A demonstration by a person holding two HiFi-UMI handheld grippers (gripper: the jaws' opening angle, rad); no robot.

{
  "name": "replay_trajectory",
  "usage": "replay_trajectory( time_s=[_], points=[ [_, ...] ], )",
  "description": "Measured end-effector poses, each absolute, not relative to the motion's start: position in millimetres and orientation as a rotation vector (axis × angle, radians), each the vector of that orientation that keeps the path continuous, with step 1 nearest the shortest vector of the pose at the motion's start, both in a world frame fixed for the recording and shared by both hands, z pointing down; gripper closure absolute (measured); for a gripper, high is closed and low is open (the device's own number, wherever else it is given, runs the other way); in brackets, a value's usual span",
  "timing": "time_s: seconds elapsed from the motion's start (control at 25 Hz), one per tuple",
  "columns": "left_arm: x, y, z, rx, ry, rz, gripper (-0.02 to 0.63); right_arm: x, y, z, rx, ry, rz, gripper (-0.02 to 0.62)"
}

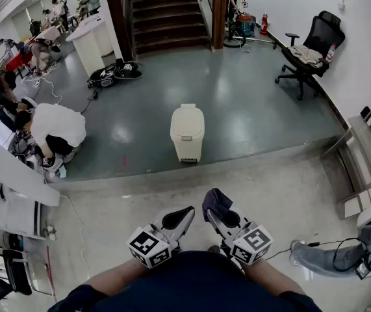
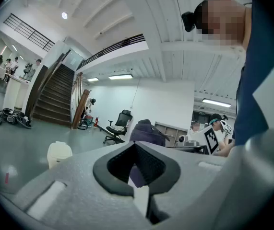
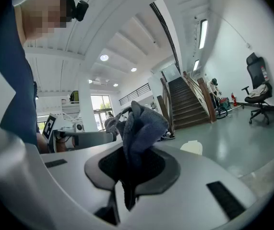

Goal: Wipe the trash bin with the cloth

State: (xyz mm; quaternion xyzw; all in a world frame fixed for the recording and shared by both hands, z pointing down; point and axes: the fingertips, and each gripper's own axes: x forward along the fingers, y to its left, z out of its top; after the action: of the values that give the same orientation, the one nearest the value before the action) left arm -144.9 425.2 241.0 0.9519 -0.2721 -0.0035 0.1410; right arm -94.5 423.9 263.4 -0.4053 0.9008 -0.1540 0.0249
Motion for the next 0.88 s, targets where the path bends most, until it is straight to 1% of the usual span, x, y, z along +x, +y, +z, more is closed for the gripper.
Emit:
replay_trajectory(
  time_s=[0.44, 0.88],
  points=[
    [-128, 417, 247, 2.742, -0.775, 0.023, 0.603, -79, 416, 268, -1.240, 2.778, -0.503, 0.534],
    [-87, 378, 260, 2.709, -0.848, 0.037, 0.603, -24, 379, 287, -1.213, 2.774, -0.544, 0.534]
  ],
)
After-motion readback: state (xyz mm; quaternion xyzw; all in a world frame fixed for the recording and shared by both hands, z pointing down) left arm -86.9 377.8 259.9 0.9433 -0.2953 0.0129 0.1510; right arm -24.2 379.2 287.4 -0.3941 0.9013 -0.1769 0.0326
